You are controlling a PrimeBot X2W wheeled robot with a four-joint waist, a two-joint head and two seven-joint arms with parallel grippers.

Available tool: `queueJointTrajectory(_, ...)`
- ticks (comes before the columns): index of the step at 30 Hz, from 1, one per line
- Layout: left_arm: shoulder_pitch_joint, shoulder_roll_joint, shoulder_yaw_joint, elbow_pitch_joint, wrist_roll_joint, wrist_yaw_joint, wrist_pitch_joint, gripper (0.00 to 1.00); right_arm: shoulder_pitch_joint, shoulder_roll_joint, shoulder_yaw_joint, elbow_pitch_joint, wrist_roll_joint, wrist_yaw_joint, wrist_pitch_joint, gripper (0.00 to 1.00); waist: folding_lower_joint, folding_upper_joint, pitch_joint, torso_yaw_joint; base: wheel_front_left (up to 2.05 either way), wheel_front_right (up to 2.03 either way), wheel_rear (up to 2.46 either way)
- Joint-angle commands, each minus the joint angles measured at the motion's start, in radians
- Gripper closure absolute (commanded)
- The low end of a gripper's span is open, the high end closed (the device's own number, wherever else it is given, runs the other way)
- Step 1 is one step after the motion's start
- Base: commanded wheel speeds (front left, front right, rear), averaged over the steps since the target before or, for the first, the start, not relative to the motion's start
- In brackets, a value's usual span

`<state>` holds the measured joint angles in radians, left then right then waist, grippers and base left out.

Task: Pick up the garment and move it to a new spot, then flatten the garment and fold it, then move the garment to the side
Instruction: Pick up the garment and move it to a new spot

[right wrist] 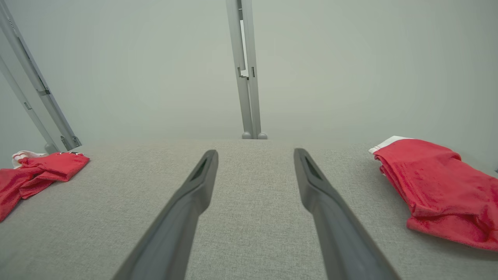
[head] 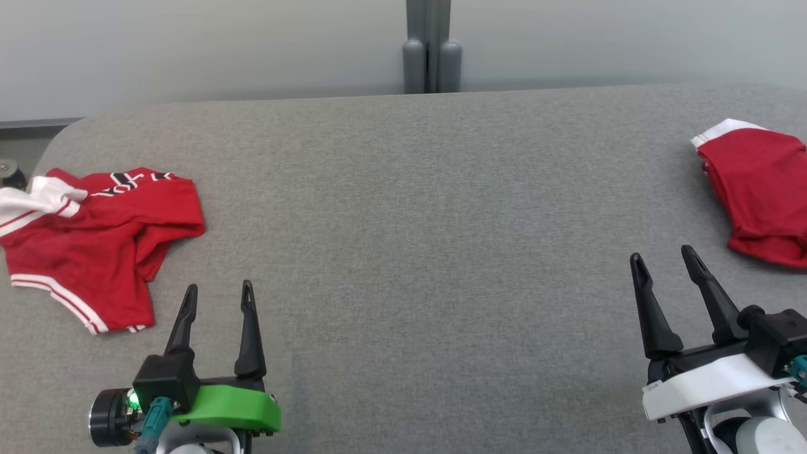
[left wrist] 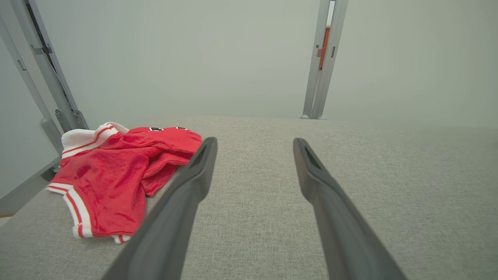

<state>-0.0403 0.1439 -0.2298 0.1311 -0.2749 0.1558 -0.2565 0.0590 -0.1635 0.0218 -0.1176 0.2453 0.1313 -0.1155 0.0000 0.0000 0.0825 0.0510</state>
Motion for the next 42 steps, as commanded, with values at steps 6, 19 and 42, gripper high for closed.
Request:
queueJointTrajectory(6,-0.053,0.008,0.023,0.015,-0.009,-0.016,-0.009,0.0,-0.019,-0.014,0.025,-0.052,0.0,-0.001,0.027,0.0,0.0,0.0,0.03,0.176,0.0,0.0,0.0)
queueJointTrajectory(19,-0.101,-0.017,0.117,-0.017,0.006,-0.025,-0.009,0.0,-0.042,-0.059,0.012,-0.127,-0.016,-0.001,0.089,0.0,0.0,0.0,0.09,0.33,0.0,0.0,0.0)
queueJointTrajectory(42,-0.679,-0.08,0.135,0.83,-0.146,-0.184,0.008,0.0,-0.163,-0.168,-0.046,-0.247,0.007,-0.001,0.159,0.0,0.0,0.0,0.451,0.235,0.0,0.0,0.0)
